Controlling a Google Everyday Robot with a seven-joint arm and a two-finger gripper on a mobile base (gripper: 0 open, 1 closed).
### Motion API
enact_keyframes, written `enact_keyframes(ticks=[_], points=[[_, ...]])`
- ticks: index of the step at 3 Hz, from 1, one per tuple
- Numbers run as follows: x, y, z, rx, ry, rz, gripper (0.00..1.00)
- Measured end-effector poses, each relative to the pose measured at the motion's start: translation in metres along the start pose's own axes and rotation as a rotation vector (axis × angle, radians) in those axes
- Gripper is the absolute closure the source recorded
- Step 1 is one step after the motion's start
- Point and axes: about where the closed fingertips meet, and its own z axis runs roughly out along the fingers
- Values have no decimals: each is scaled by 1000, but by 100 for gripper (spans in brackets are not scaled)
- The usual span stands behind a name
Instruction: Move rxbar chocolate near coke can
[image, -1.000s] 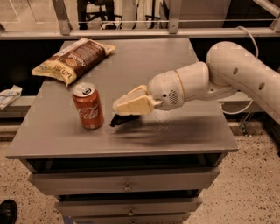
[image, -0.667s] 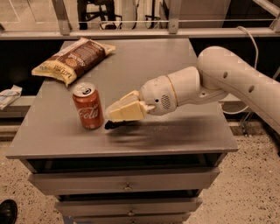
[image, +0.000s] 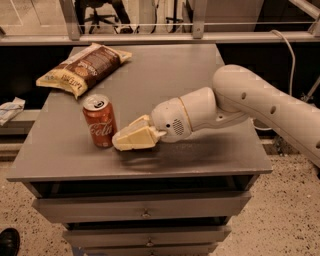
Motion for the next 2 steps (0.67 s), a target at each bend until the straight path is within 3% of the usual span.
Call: enact_keyframes(ticks=[1,2], points=[[1,-9,3,23,-6,7,83],[-1,-21,-4,60,-17,4,52]])
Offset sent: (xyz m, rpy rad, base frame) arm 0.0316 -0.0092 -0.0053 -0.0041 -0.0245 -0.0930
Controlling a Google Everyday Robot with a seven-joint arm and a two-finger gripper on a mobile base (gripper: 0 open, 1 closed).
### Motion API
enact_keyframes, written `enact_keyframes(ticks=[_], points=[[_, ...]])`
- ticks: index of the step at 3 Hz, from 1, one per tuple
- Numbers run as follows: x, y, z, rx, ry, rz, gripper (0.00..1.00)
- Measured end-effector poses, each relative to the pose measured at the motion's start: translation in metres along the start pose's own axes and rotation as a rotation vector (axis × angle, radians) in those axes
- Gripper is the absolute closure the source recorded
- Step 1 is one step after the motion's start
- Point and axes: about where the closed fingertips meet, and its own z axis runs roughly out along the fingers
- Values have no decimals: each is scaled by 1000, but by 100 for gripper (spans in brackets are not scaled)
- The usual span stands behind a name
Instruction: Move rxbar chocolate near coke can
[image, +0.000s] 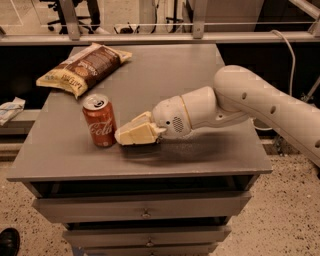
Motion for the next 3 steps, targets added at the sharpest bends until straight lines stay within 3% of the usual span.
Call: enact_keyframes(ticks=[1,2,3], points=[[-2,-7,-6,24,-8,-2,21],[-2,-13,-16,52,-9,-8,0],[-1,-29,-51,143,10,-49,0]])
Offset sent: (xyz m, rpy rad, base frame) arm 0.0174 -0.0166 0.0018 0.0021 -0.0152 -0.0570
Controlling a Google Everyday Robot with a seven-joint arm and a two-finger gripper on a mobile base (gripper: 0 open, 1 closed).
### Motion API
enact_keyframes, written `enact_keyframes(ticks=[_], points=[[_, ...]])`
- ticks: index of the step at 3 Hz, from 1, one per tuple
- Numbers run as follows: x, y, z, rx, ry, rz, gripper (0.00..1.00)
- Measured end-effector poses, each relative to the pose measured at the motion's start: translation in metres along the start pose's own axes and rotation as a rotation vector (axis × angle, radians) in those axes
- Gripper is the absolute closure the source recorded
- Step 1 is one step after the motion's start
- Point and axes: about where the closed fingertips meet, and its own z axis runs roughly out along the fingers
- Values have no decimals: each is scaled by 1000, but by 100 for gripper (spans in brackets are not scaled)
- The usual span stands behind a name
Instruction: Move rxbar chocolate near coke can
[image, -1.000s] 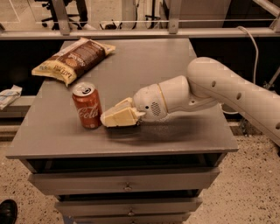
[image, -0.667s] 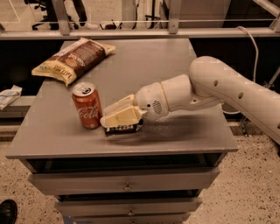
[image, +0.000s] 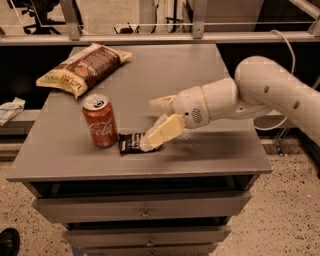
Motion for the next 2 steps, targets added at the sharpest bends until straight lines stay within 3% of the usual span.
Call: enact_keyframes(ticks=[1,2], points=[[-3,-33,-72,164,24,-135,0],[-11,-37,-81,185,20,-166,0]])
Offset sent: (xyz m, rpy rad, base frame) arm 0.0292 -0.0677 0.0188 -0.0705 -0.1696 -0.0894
